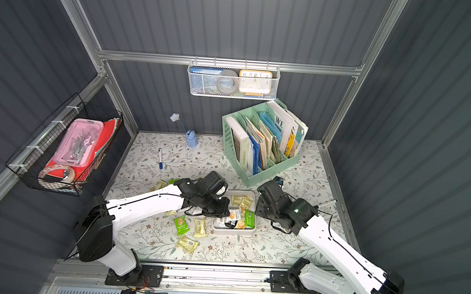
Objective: Take the cookies out of the storage box
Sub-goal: Pick up the cookie from the storage box, then place the cookie at the center of the board.
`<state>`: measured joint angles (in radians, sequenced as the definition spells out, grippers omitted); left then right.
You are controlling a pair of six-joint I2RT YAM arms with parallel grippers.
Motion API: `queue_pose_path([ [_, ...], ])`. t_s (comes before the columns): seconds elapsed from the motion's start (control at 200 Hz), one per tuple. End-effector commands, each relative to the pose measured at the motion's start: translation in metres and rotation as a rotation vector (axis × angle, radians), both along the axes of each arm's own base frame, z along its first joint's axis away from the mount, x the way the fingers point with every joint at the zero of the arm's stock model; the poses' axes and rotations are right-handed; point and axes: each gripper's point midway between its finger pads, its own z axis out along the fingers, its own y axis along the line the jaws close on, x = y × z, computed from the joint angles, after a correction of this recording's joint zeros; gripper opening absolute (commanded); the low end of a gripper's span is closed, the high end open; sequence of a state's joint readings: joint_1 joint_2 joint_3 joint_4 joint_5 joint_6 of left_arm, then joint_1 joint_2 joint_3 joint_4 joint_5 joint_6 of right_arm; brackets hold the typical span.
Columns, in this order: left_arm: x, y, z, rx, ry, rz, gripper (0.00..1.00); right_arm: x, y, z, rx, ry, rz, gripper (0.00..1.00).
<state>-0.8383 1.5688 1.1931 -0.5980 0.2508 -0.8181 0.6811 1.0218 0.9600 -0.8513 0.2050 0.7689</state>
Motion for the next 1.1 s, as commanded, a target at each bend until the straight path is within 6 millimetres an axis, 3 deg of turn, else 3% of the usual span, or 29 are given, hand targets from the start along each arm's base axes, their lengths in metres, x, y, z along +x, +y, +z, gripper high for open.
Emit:
queue_pose_path([
  [0.0,0.008,0.05,0.01,0.094,-0.039,0.223,0.0,0.004,0.002,0.0,0.005,-0.004,-0.001,0.51],
  [0.25,0.001,0.155,0.026,0.145,-0.128,0.723,0.0,0.007,0.011,-0.004,0.02,0.013,0.022,0.51],
  [0.415,-0.029,0.22,0.02,0.183,-0.13,1.027,0.0,0.009,0.015,-0.005,0.029,0.015,0.024,0.51],
  [0.495,-0.043,0.242,0.016,0.183,-0.126,1.13,0.0,0.01,0.017,-0.006,0.036,0.02,0.028,0.51],
  [0.595,-0.049,0.251,0.014,0.142,-0.134,1.173,0.0,0.01,0.019,-0.006,0.038,0.022,0.034,0.51],
  [0.725,-0.06,0.258,-0.002,0.126,-0.079,1.262,0.0,0.011,0.02,-0.006,0.039,0.022,0.037,0.51],
  [0.845,-0.06,0.248,-0.016,0.079,-0.033,1.258,0.0,0.012,0.021,-0.006,0.043,0.023,0.037,0.51],
  [1.096,-0.061,0.245,-0.044,0.041,0.024,1.353,0.0,0.013,0.022,-0.007,0.047,0.021,0.032,0.51],
])
